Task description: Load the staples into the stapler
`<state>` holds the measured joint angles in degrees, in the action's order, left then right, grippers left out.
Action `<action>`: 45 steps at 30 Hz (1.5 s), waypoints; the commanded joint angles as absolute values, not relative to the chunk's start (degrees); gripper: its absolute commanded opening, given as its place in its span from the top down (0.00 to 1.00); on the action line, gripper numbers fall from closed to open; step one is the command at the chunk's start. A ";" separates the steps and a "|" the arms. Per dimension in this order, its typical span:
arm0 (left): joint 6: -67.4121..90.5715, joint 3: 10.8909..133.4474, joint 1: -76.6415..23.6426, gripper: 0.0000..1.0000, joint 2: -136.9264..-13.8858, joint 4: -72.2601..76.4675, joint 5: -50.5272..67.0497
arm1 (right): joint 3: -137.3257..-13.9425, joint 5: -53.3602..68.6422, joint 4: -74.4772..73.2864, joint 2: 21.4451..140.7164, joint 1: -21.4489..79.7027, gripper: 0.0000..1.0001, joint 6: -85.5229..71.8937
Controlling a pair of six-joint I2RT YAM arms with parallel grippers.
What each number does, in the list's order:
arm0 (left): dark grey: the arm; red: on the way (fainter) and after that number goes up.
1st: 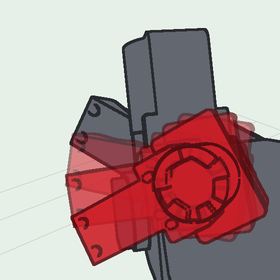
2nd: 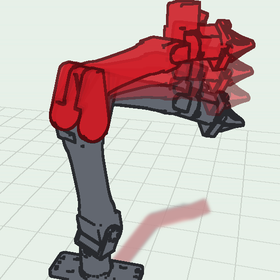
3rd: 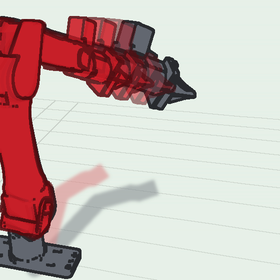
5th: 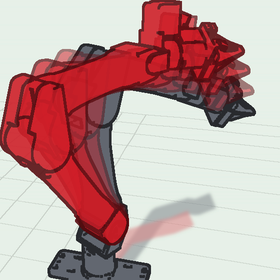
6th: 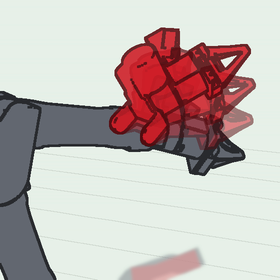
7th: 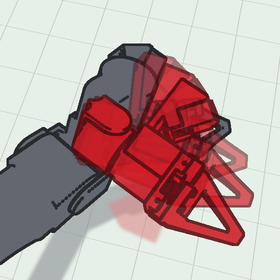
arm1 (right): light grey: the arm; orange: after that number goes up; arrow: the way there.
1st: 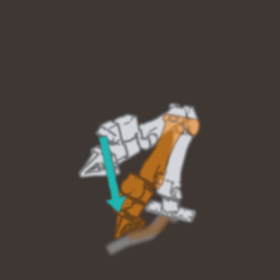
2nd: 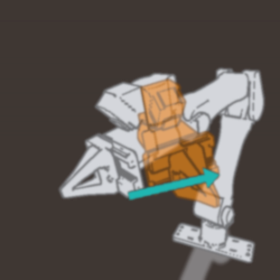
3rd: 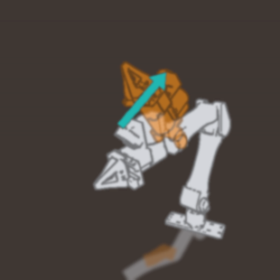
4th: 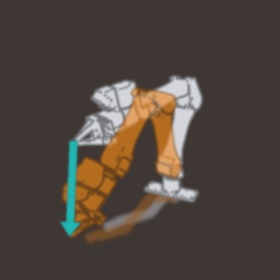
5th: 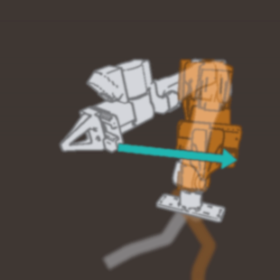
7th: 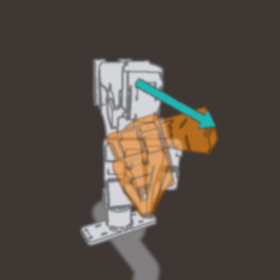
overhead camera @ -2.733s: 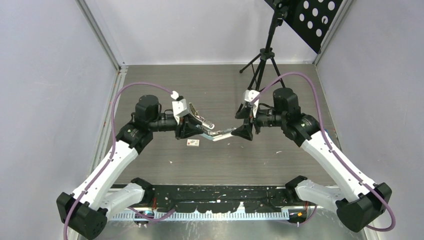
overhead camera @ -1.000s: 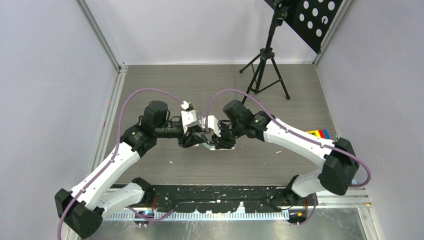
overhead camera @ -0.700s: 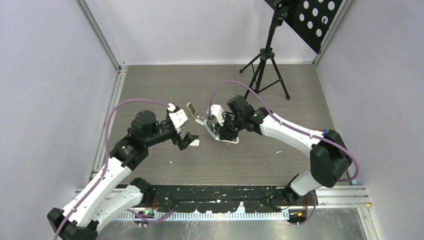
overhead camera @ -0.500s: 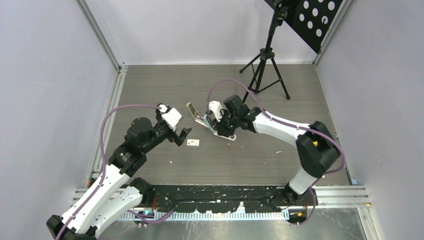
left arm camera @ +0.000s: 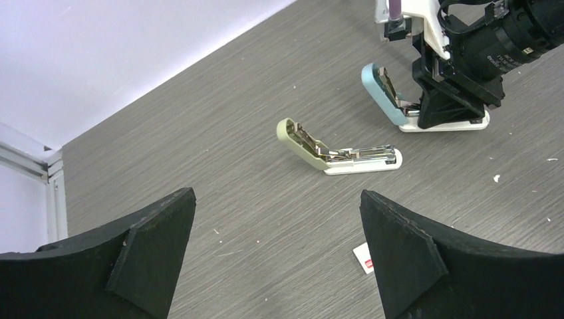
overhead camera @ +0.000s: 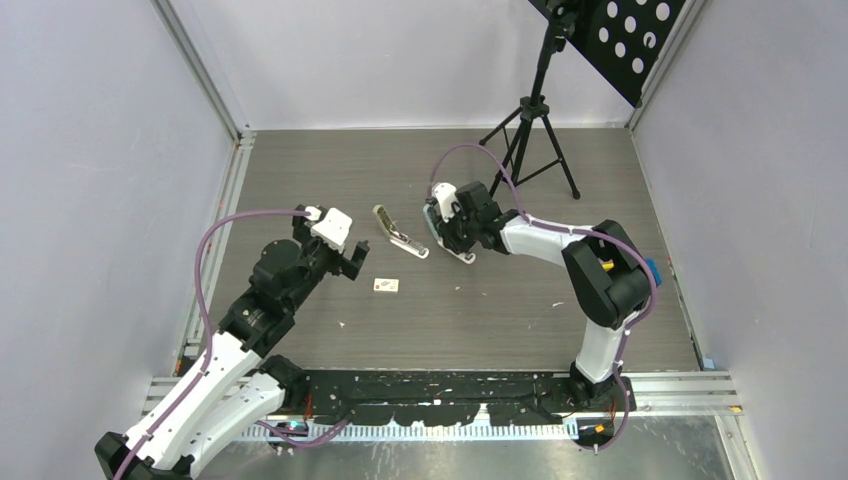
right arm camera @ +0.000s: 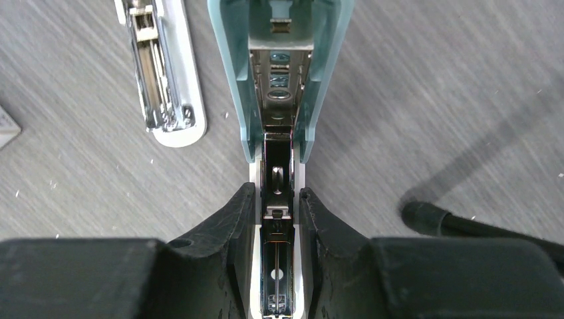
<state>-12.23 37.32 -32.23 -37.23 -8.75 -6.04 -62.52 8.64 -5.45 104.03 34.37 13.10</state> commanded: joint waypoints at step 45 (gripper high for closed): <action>7.52 44.88 -32.02 0.00 -47.27 -16.46 -6.73 | -45.81 -1.74 -1.31 65.72 28.06 0.00 -21.30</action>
<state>-3.05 40.91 -32.23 -44.80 -13.17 -7.42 -49.21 3.31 -0.51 71.07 29.47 -10.04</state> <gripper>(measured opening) 0.994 0.959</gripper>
